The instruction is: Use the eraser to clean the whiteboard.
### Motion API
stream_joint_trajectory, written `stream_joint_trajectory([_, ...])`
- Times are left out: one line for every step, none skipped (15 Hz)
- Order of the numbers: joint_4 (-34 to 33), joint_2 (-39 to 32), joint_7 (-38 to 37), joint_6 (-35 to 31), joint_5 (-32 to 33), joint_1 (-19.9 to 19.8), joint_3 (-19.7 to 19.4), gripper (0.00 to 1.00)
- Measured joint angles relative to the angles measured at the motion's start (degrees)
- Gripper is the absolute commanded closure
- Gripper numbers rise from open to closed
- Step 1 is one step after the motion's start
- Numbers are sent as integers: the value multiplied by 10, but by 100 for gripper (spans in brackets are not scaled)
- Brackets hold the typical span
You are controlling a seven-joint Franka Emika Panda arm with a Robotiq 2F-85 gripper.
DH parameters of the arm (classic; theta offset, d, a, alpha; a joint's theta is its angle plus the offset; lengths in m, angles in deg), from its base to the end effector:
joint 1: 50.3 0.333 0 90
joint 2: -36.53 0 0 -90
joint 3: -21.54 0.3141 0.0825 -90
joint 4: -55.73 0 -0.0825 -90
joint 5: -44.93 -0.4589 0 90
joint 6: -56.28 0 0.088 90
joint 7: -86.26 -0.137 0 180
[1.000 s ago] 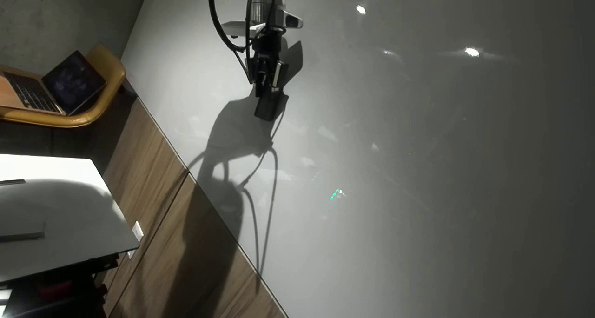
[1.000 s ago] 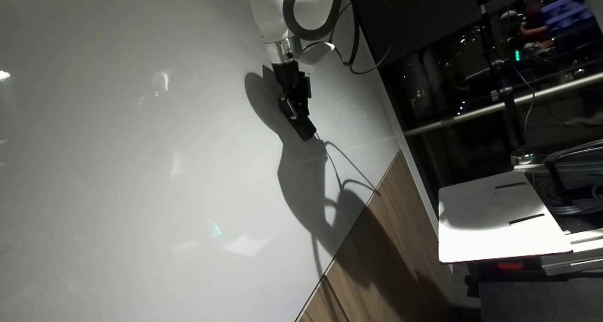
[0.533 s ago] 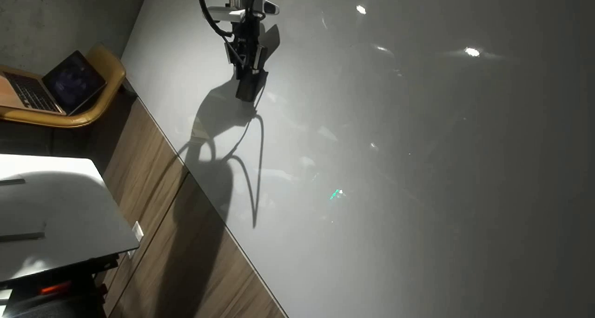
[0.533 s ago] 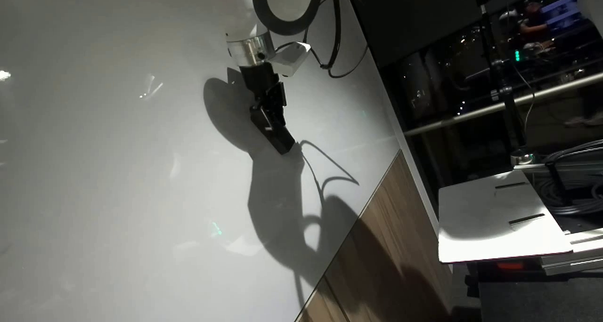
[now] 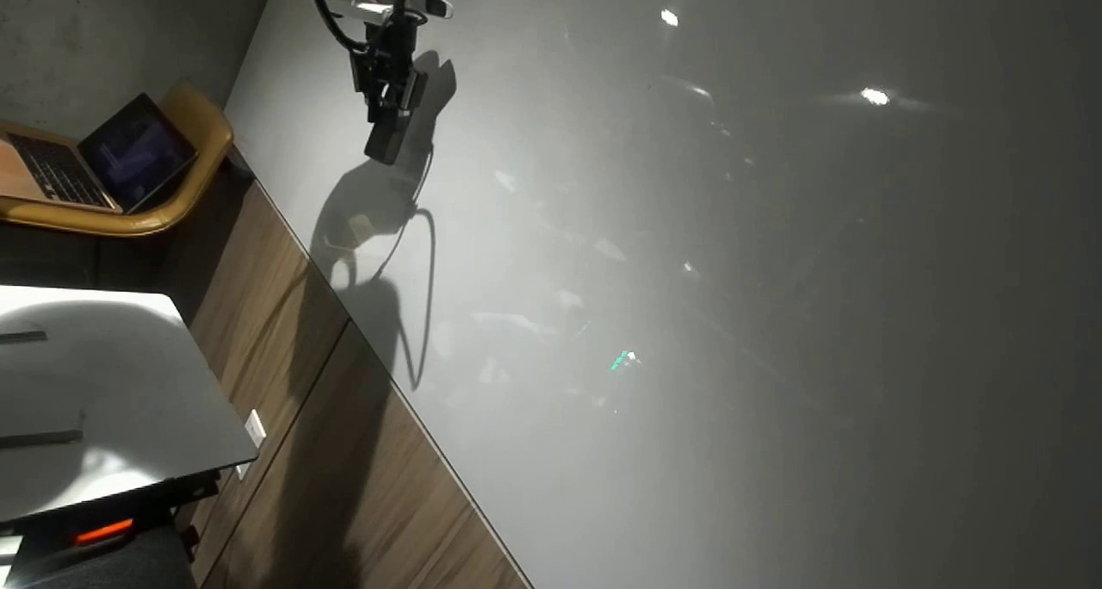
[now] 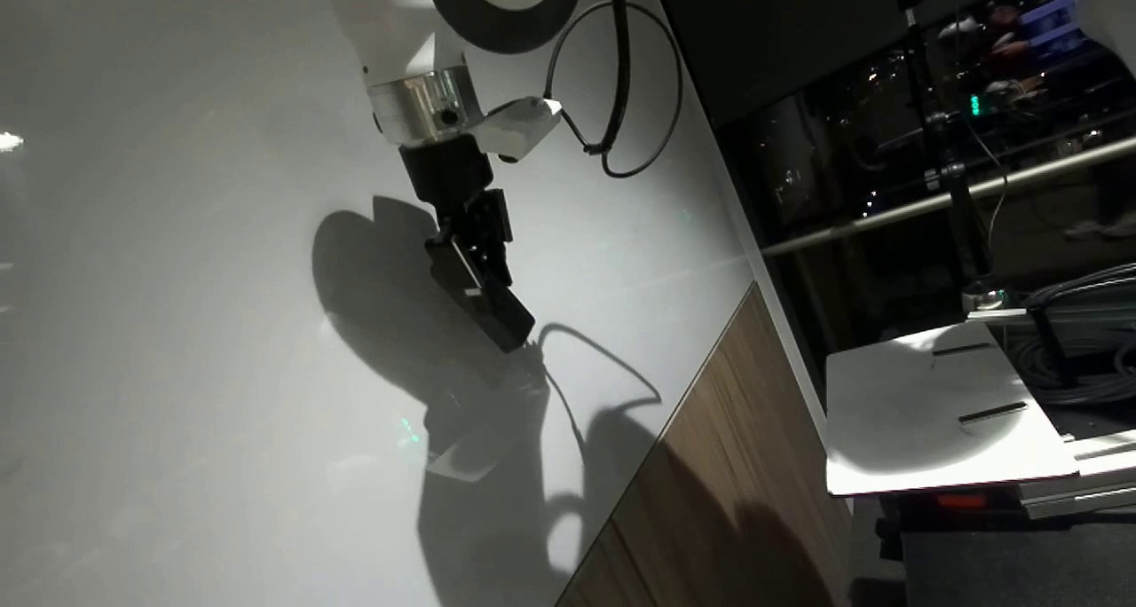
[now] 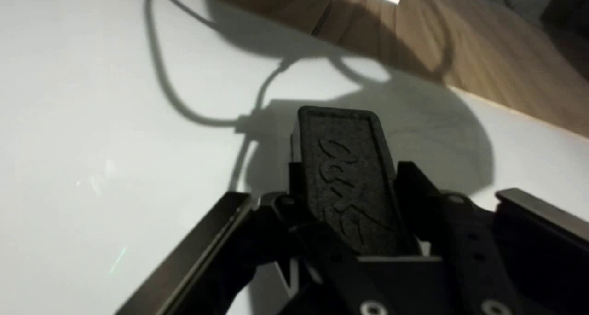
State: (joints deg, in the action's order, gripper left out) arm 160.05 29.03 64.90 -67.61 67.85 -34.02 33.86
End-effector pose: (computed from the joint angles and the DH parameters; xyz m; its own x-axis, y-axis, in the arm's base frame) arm 0.6248 0.3075 0.4302 0.9000 0.3278 0.2874 0.2605 -0.9329 0.2486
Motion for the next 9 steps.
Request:
stream_joint_trajectory([17, 4, 0, 14, -22, 0, 1, 73])
stream_joint_trajectory([39, 10, 0, 30, -43, -1, 1, 73])
stream_joint_trajectory([64, 20, 1, 45, -66, -4, 0, 73])
stream_joint_trajectory([90, 32, 2, 59, -89, -9, -1, 73])
stream_joint_trajectory([119, 46, 6, 70, -114, -14, -1, 73])
stream_joint_trajectory([147, 60, 13, 79, -139, -20, -3, 73])
stream_joint_trajectory([178, 75, 21, 86, -163, -27, -4, 73])
stream_joint_trajectory([208, 89, 31, 95, -185, -33, -6, 73])
stream_joint_trajectory([238, 103, 43, 105, -203, -38, -7, 73])
